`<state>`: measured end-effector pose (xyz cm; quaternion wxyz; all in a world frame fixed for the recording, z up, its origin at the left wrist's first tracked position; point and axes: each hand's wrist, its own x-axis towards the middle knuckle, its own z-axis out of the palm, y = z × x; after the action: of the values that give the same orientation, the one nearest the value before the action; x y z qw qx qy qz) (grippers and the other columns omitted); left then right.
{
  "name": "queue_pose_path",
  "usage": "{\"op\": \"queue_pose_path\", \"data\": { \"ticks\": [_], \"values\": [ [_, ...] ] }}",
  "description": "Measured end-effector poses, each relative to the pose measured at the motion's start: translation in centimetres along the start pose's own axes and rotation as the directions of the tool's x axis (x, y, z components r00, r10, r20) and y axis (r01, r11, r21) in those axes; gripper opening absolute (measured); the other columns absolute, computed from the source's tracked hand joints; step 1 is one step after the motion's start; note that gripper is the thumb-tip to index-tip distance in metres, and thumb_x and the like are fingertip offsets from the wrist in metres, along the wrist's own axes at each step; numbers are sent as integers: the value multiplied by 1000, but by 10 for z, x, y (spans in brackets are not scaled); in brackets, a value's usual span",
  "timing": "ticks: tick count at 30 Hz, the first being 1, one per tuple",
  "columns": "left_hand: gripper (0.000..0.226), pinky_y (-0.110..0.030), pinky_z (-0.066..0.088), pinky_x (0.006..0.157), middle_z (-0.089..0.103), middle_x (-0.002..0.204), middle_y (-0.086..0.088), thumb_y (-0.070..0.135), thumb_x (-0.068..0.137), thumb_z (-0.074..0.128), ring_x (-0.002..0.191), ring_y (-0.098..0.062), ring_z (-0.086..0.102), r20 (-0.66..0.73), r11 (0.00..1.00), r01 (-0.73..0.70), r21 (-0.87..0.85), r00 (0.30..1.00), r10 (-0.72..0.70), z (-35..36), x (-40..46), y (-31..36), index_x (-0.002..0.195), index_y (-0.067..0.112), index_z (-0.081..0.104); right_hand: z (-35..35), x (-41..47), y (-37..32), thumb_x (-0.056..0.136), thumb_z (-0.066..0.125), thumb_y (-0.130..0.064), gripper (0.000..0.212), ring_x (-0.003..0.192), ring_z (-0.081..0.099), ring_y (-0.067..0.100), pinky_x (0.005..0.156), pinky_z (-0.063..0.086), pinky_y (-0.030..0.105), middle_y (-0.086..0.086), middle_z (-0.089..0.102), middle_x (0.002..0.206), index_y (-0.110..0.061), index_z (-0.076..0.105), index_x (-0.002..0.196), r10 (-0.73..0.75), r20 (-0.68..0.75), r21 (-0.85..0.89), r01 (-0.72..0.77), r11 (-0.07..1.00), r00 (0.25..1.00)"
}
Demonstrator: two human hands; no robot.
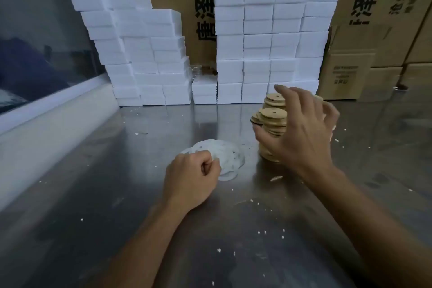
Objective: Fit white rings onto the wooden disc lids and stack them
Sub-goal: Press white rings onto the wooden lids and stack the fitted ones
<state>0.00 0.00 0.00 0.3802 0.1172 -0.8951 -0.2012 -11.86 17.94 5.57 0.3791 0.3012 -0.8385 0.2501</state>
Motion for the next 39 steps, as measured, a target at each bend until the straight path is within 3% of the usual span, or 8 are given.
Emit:
{"op": "queue_pose_path", "data": {
  "ticks": [4, 9, 13, 17, 20, 24, 29, 39],
  "values": [
    [55, -25, 29, 50, 29, 42, 8, 21, 84, 70, 43, -11, 31, 32, 998, -52, 18, 998, 51, -5, 0, 6, 51, 26, 26, 10, 5, 3, 82, 64, -49, 54, 128, 49, 23, 117, 7, 53, -2, 57, 133, -27, 56, 130, 66, 184, -126, -44, 991, 981],
    [44, -31, 39, 48, 36, 45, 6, 21, 84, 68, 46, -16, 36, 14, 994, -86, 67, 996, 85, -5, 2, 5, 54, 19, 37, 20, 3, 3, 82, 65, -28, 21, 105, 59, 28, 113, 14, 54, 1, 69, 105, -18, 69, 100, 98, 86, -130, -86, 988, 991],
    [21, -29, 38, 58, 56, 63, 4, 24, 84, 66, 60, -20, 50, -92, 991, 17, 135, 996, -4, -3, 6, 1, 67, 17, 54, 20, -2, 3, 85, 66, -22, 17, 104, 61, 28, 111, 19, 52, 3, 71, 103, -16, 70, 100, 55, 34, -106, -52, 993, 998],
    [23, -37, 44, 85, 61, 103, 2, 32, 84, 64, 96, -22, 56, 103, 951, 178, 252, 972, -209, -7, 9, -14, 104, 21, 66, 20, -3, 6, 83, 64, -8, 25, 106, 61, 30, 108, 22, 52, 4, 71, 106, -14, 70, 106, 44, 20, -61, -42, 997, 999],
    [13, -34, 49, 79, 66, 95, 6, 30, 83, 66, 89, -18, 61, 147, 947, 229, 224, 953, -265, -9, 8, -18, 93, 22, 71, 21, -4, 8, 82, 64, -1, 29, 106, 61, 30, 107, 23, 51, 5, 70, 107, -14, 70, 107, 36, -3, -17, -36, 999, 999],
    [9, -28, 40, 71, 66, 90, 10, 24, 86, 68, 85, -17, 61, 156, 947, 226, 227, 952, -264, -10, 9, -20, 79, 25, 74, 19, -4, 13, 85, 66, 1, 29, 111, 60, 34, 99, 31, 49, 8, 70, 113, -12, 71, 110, -7, -113, 89, 17, 996, 994],
    [18, -28, 43, 74, 66, 90, 10, 33, 88, 67, 88, -16, 60, 124, 959, 237, 155, 959, -256, -9, 8, -25, 104, 27, 71, 12, -8, 6, 84, 67, 6, 28, 93, 59, 36, 76, 50, 48, 20, 60, 112, -5, 74, 108, -112, -275, 255, 184, 949, 955],
    [16, -36, 47, 75, 64, 100, -1, 27, 88, 64, 88, -21, 55, 71, 911, 300, 283, 941, -332, -11, 13, -34, 98, 24, 76, 11, -29, -36, 82, 68, 9, 30, 93, 70, 15, 76, 53, 13, 0, 71, 102, -10, 72, 105, 197, -14, 772, -115, 626, 980]
  ]
}}
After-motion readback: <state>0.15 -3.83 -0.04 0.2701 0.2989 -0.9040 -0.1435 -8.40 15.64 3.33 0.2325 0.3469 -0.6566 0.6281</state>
